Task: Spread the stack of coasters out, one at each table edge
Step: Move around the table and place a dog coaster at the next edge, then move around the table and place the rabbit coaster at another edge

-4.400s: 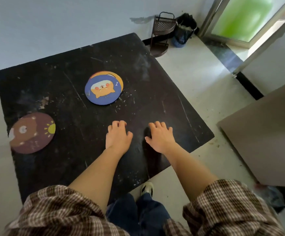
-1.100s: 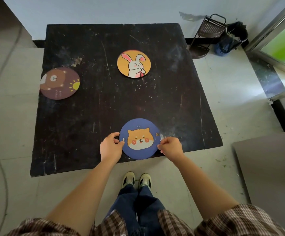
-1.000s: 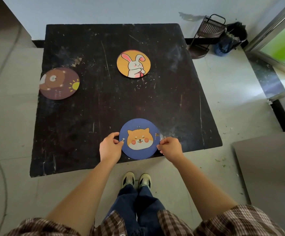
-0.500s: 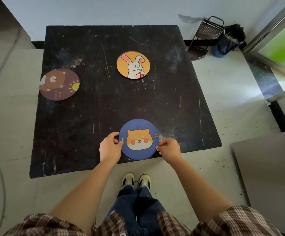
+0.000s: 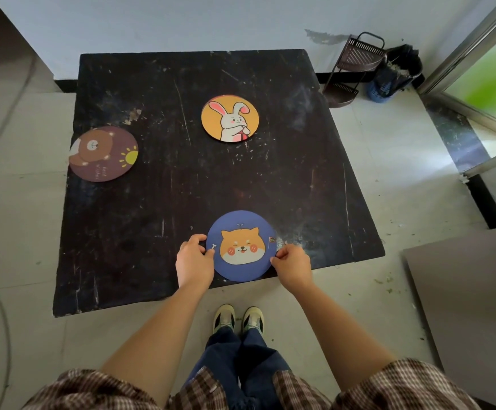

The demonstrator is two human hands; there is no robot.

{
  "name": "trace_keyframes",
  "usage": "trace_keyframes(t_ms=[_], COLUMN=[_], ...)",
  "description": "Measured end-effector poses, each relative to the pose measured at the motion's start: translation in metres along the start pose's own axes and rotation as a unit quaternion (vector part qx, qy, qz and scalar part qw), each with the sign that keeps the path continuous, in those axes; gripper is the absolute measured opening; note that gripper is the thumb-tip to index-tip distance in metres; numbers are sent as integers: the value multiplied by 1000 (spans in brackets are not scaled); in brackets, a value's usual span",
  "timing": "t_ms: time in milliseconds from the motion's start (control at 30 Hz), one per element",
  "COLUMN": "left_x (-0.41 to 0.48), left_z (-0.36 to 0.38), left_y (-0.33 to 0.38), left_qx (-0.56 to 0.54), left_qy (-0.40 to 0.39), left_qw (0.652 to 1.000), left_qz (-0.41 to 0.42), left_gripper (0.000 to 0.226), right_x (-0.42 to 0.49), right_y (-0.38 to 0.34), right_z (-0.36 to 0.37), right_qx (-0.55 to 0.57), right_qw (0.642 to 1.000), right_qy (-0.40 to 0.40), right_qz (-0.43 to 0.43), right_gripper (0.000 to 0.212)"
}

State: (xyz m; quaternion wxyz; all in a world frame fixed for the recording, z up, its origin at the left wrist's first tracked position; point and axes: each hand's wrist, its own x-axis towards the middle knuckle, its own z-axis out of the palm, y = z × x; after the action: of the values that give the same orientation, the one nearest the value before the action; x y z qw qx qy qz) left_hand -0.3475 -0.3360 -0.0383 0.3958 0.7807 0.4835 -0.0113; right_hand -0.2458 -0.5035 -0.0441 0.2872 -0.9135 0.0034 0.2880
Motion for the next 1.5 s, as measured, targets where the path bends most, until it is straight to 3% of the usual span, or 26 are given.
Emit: trace_keyframes(t_ms=[333, 400, 667, 867, 1000, 1133, 1500], left_x=[4, 2, -10, -18, -23, -32, -75], left_z=[-16, -16, 11, 42, 75, 116, 219], left_y=[12, 19, 66, 118, 150, 181, 275], left_qx=[86, 108, 237, 236, 272, 273, 216], left_qy=[-78, -82, -134, -153, -140, -124, -66], left_qw=[993, 990, 943, 933, 912, 919, 962], left_qz=[9, 26, 189, 225, 274, 255, 152], left_gripper=[45, 42, 44, 41, 42, 42, 43], right_x=[-11, -12, -7, 10, 32, 62, 139], right_y=[-12, -13, -6, 8, 24, 51, 110], right_z=[-17, -24, -58, -103, -139, -182, -291], right_qx=[-70, -73, -76, -84, -109, -150, -250], right_qw=[995, 994, 996, 995, 992, 982, 946], right_qy=[-76, -79, -44, -24, -12, -14, -70], right_qz=[-10, -20, -31, -40, -63, -110, -196], right_gripper=[10, 18, 28, 37, 32, 24, 49])
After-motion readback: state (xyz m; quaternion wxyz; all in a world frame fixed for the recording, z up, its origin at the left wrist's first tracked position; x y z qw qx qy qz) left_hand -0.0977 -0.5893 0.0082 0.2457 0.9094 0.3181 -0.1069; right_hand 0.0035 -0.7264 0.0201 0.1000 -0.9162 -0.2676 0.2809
